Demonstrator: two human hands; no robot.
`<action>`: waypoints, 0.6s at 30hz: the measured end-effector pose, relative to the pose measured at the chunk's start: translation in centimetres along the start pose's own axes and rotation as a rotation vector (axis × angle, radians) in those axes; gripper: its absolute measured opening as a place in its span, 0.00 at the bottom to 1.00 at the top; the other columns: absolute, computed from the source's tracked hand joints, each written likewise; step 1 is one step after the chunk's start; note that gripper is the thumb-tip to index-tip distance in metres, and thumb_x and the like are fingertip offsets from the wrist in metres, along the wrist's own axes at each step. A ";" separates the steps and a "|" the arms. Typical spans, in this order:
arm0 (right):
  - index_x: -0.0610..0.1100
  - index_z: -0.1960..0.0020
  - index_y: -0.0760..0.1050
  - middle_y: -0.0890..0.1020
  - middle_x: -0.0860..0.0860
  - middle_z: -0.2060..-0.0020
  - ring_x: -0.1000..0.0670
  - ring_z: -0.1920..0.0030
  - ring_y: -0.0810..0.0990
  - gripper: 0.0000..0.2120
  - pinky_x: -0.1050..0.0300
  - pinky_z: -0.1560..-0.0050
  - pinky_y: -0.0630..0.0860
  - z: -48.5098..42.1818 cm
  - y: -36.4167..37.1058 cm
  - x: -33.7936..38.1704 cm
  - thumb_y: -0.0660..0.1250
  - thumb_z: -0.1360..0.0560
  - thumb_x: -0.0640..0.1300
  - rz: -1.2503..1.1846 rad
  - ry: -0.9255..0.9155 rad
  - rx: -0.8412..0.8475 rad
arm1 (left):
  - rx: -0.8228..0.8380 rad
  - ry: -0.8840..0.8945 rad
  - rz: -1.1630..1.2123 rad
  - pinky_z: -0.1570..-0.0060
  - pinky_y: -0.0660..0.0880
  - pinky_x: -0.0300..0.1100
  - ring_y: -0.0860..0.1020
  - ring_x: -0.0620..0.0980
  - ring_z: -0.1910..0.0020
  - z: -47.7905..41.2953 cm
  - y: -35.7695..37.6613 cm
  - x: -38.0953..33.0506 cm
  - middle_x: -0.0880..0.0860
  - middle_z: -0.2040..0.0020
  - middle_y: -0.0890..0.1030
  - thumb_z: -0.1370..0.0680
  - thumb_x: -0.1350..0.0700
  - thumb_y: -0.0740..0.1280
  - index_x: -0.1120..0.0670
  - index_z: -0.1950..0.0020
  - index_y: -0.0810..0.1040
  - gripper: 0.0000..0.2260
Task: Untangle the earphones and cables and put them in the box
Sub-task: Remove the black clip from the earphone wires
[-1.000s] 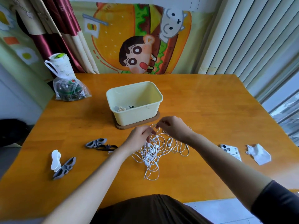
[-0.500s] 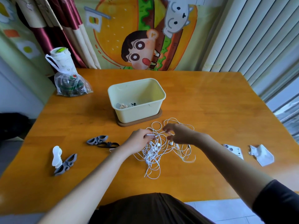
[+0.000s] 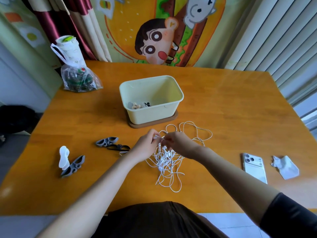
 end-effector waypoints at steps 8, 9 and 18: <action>0.39 0.52 0.78 0.79 0.49 0.65 0.49 0.63 0.79 0.12 0.51 0.55 0.78 -1.1 0.6 -0.4 0.58 0.19 0.42 -0.080 0.029 0.005 | -0.204 -0.213 -0.263 0.45 0.70 0.40 0.74 0.53 0.41 -0.9 -2.9 7.9 0.56 0.36 0.71 0.19 0.62 0.59 0.58 0.35 0.72 0.12; 0.39 0.52 0.78 0.78 0.51 0.67 0.49 0.63 0.79 0.12 0.52 0.55 0.78 -1.3 0.7 -0.5 0.58 0.19 0.42 -0.080 0.030 0.010 | -0.182 -0.265 -0.335 0.41 0.70 0.43 0.72 0.54 0.38 -0.9 -3.1 9.1 0.56 0.34 0.70 0.19 0.63 0.59 0.58 0.33 0.70 0.14; 0.37 0.50 0.77 0.79 0.49 0.65 0.53 0.65 0.77 0.13 0.58 0.55 0.76 -2.3 1.4 0.1 0.57 0.19 0.42 -0.102 0.040 0.058 | -0.056 -0.517 -0.586 0.45 0.73 0.47 0.74 0.57 0.39 -0.1 -2.8 11.7 0.58 0.32 0.67 0.20 0.57 0.64 0.59 0.32 0.69 0.17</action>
Point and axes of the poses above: each hand's wrist, its own z-axis away from the middle knuckle, its own y-axis out of the palm, x = y × z, the point moved 1 cm from there along -z, towards the middle knuckle
